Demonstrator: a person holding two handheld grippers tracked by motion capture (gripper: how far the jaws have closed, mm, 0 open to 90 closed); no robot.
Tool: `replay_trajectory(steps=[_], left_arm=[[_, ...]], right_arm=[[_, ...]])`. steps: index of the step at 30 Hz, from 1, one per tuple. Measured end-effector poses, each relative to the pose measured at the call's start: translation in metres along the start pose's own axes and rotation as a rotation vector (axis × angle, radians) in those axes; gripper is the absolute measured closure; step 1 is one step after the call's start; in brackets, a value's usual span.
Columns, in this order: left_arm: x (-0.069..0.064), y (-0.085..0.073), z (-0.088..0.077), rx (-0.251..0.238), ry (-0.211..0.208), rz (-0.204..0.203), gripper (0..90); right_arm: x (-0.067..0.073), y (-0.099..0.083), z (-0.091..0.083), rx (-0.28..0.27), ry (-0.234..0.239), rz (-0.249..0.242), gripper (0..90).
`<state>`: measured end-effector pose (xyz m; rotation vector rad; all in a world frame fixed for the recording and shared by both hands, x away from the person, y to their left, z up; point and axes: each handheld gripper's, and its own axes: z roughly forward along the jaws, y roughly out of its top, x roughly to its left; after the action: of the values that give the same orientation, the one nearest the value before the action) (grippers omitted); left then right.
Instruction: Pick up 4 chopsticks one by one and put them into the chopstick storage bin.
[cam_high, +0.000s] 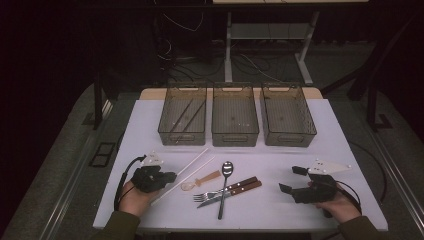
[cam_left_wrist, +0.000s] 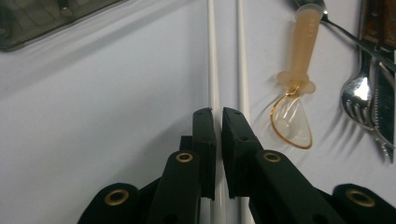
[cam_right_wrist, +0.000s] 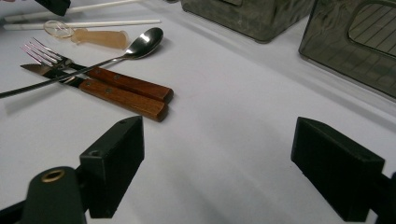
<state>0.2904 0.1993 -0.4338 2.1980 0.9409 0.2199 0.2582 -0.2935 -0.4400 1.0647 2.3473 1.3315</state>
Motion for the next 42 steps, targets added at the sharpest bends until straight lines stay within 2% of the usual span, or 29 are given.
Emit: replay_trajectory(steps=[10, 23, 29, 31, 36, 42], left_arm=[[0.001, 0.008, -0.007, -0.013, -0.029, -0.013, 84.1], [0.002, 0.024, -0.018, -0.054, -0.048, 0.009, 84.0], [0.004, 0.031, -0.021, -0.069, -0.044, -0.002, 84.1], [0.005, 0.034, -0.022, -0.072, -0.041, -0.006, 84.1], [0.009, 0.042, -0.024, -0.086, -0.039, -0.011, 84.1], [0.013, 0.055, -0.025, -0.108, -0.041, -0.012, 84.0]], right_arm=[[0.0, 0.0, 0.0, -0.002, -0.003, 0.004, 17.4], [-0.001, 0.0, 0.0, -0.01, -0.006, 0.009, 17.4], [-0.002, 0.001, 0.001, -0.04, -0.034, 0.019, 17.4], [-0.003, 0.002, 0.001, -0.044, -0.045, 0.027, 14.5], [-0.004, 0.001, 0.003, -0.04, -0.062, 0.049, 14.4], [-0.005, -0.001, 0.005, -0.045, -0.082, 0.05, 14.3]])
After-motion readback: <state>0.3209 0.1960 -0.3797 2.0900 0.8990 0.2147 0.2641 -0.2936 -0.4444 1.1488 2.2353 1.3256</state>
